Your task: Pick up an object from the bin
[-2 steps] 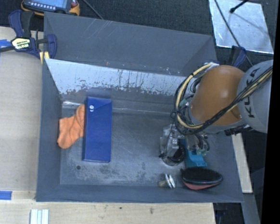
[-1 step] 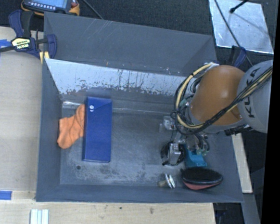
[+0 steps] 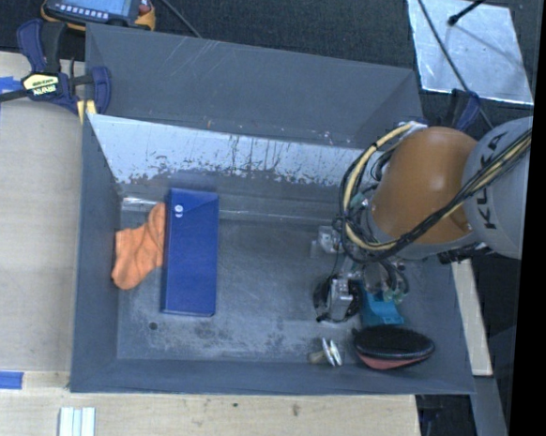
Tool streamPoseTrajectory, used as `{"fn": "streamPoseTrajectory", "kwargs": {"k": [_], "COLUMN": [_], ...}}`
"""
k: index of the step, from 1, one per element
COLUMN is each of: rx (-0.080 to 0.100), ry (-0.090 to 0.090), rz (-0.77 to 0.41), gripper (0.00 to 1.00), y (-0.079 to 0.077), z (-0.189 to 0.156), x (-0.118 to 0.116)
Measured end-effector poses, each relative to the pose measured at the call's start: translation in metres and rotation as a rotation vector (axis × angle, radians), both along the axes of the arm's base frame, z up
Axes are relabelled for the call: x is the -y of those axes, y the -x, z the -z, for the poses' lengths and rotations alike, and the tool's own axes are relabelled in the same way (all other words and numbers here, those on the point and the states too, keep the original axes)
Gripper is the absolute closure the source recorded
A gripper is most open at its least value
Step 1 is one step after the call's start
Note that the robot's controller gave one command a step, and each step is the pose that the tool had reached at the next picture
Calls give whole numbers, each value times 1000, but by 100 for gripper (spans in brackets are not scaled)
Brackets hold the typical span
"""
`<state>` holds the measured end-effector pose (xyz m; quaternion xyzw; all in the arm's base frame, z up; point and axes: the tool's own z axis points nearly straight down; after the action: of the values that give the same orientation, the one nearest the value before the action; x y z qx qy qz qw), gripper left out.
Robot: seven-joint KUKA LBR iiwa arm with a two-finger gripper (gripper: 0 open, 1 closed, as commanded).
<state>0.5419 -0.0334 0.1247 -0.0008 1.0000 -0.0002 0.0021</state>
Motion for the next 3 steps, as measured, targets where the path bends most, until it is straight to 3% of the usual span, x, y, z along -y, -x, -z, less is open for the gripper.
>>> {"fn": "streamPoseTrajectory", "kwargs": {"k": [1,2,3], "rx": [3,3,3], "ry": [-1,2,-2], "rz": [-64,-102,-34], "gripper": [0,0,0], "y": [-35,-43,-6], "z": [19,34,46], "x": [25,42,64]}}
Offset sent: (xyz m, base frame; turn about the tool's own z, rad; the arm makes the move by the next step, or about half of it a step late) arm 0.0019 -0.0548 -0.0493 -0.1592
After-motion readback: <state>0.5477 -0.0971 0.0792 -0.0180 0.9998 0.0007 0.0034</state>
